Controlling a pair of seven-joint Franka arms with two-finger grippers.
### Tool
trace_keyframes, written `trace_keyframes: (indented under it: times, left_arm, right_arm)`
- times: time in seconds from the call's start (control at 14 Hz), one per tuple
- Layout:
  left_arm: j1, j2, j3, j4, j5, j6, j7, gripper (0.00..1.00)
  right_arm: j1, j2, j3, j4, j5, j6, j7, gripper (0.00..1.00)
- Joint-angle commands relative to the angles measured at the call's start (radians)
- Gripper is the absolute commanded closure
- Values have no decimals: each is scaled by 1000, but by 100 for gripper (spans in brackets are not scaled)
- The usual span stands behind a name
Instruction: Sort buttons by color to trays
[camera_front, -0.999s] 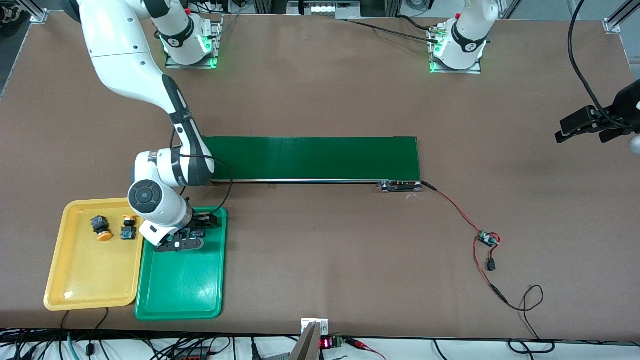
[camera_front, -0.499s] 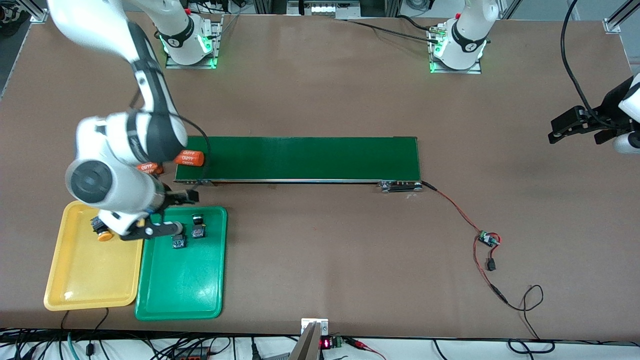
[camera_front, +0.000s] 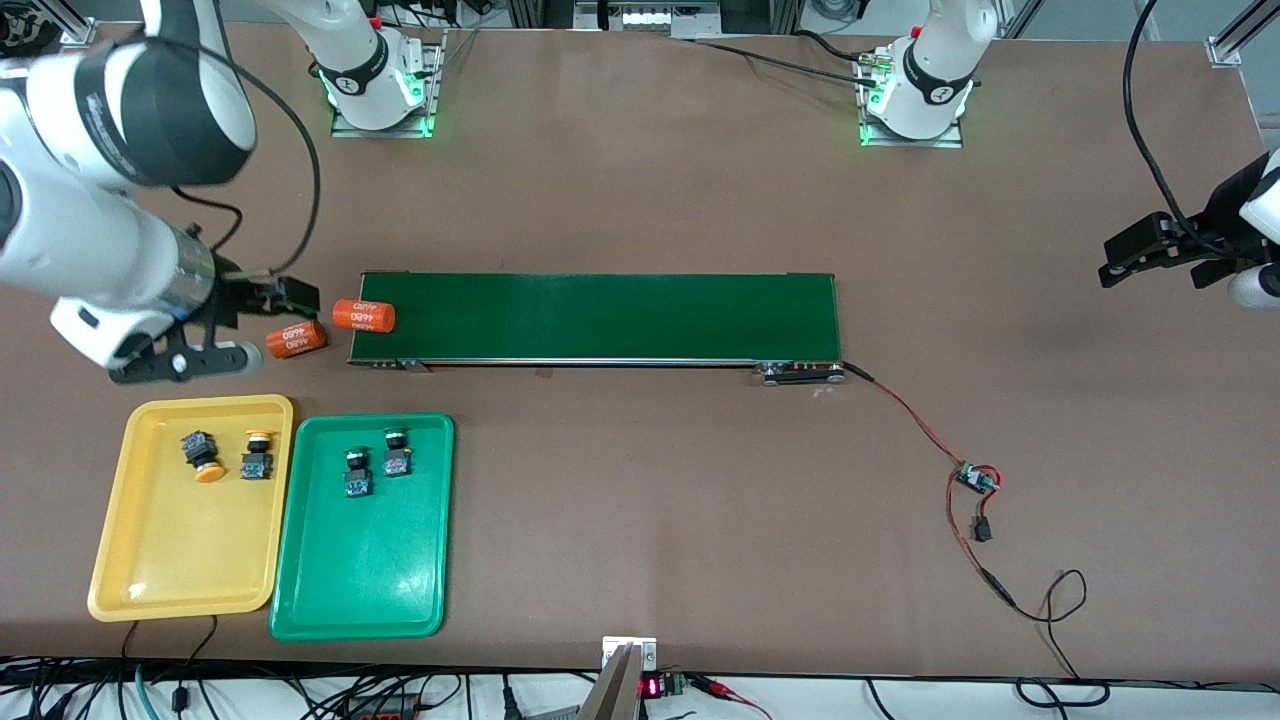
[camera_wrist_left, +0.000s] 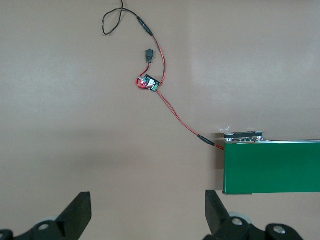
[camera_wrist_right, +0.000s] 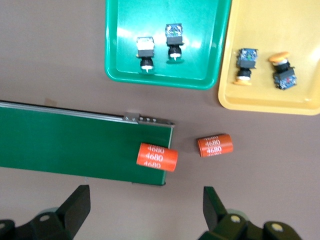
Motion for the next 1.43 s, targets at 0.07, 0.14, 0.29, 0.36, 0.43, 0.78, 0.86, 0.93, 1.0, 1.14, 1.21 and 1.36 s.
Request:
trace_keyframes:
  times: [0.07,0.14,0.29,0.36,0.43,0.78,0.86,0.93,1.0,1.14,1.21,1.36]
  left_arm:
    - [5,-21,-8,-24,15,13,-4,0]
    - [5,-21,-8,-24,15,13,-4,0]
    - [5,-23,-6,-24,15,13,-4,0]
    - [5,-23,-8,-24,15,13,-4,0]
    - [5,-21,-8,-23,15,13,-4,0]
    - [5,-21,-6,-23,15,13,-4,0]
    - [5,-21,-6,-23,15,13,-4,0]
    - [5,-23,-6,-23,15,13,-4,0]
    - [5,-21,-6,-23,15,13,-4,0]
    - [5,-21,-6,-23,15,13,-4,0]
    - [5,-21,-6,-24,15,13,-4,0]
    - [5,-21,-6,-23,15,13,-4,0]
  right_arm:
    - [-29,-201,15,-247,-28,92,-14,0]
    - [-44,-201,15,-239,-28,90,-14,0]
    - [-110,-202,3,-239,-20,96,-57,0]
    - [-157,-201,1,-235,-17,96,-133,0]
    - [-214,-196,-4,-235,-13,96,-224,0]
    - [-267,-195,13,-218,-14,82,-216,0]
    - [-254,-195,24,-212,-16,79,-171,0]
    - [-248,-195,29,-209,-19,78,-154,0]
    - [-245,-195,32,-206,-19,69,-142,0]
    - [-242,-195,32,-199,-19,62,-119,0]
    - [-239,-193,33,-199,-19,62,-112,0]
    - [-230,-193,32,-198,-19,62,-112,0]
